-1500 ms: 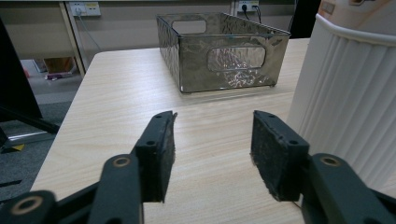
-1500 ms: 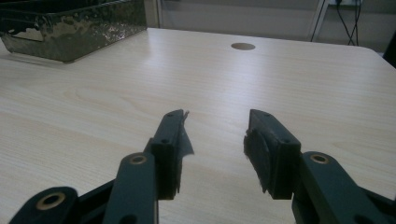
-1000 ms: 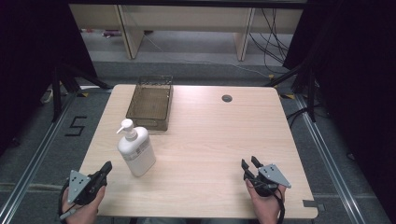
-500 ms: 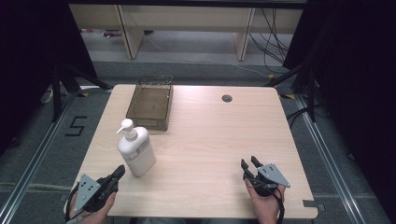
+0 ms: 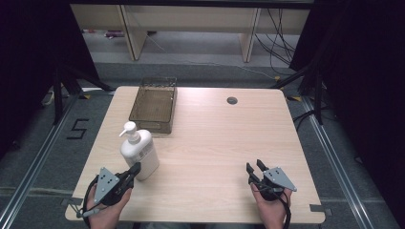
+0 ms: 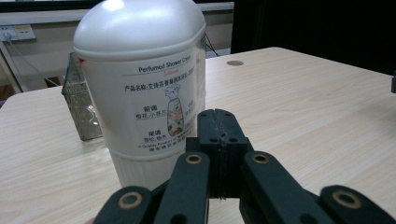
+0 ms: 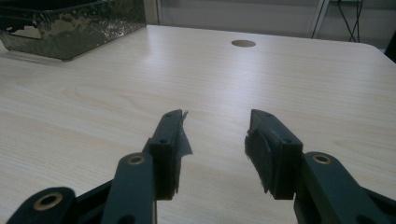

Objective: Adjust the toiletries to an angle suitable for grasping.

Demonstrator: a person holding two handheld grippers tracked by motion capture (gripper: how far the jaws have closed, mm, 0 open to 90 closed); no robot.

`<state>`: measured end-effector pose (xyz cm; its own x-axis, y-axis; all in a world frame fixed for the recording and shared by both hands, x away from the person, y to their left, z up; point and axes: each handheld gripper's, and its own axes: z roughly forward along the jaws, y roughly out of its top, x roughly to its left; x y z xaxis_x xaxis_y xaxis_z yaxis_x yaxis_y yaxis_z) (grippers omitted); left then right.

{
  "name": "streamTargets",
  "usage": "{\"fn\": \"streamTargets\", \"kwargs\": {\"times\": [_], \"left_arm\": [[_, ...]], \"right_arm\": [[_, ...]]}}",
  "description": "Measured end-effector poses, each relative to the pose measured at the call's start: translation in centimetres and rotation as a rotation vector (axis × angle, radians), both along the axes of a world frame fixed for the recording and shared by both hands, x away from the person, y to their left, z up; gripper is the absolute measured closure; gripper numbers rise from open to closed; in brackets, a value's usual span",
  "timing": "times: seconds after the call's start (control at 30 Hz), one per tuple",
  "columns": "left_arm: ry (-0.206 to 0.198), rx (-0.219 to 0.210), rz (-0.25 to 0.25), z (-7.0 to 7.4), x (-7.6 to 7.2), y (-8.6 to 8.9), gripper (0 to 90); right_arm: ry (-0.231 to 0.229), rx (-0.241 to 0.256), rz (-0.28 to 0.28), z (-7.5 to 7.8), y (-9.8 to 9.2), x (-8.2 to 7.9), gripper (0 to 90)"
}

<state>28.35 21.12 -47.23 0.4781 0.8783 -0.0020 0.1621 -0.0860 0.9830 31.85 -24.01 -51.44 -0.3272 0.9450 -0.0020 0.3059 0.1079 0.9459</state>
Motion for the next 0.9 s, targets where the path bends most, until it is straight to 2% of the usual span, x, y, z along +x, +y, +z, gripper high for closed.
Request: {"fn": "streamTargets", "kwargs": {"times": [0.13, 0.23, 0.4, 0.7, 0.9], "left_arm": [[0.025, 0.017, 0.010, -0.1, 0.3, 0.2, 89.8], [0.025, 0.018, 0.011, -0.2, 0.4, 0.3, 89.8], [0.029, 0.024, 0.021, -0.1, 0.4, 0.5, 89.8], [0.037, 0.017, 0.064, -0.1, 0.8, 1.5, 89.8], [0.040, 0.008, 0.098, -0.3, 1.7, 2.5, 89.8]], "right_arm": [[-0.007, 0.001, -0.007, 0.0, 0.0, 0.0, 55.8], [-0.013, -0.008, -0.004, 0.0, 0.0, 0.0, 55.7], [0.002, 0.010, -0.004, 0.0, 0.1, 0.0, 55.5], [0.002, 0.011, -0.006, -0.1, 0.2, 0.0, 55.4], [0.002, 0.008, -0.007, 0.0, 0.1, 0.0, 55.2]]}}
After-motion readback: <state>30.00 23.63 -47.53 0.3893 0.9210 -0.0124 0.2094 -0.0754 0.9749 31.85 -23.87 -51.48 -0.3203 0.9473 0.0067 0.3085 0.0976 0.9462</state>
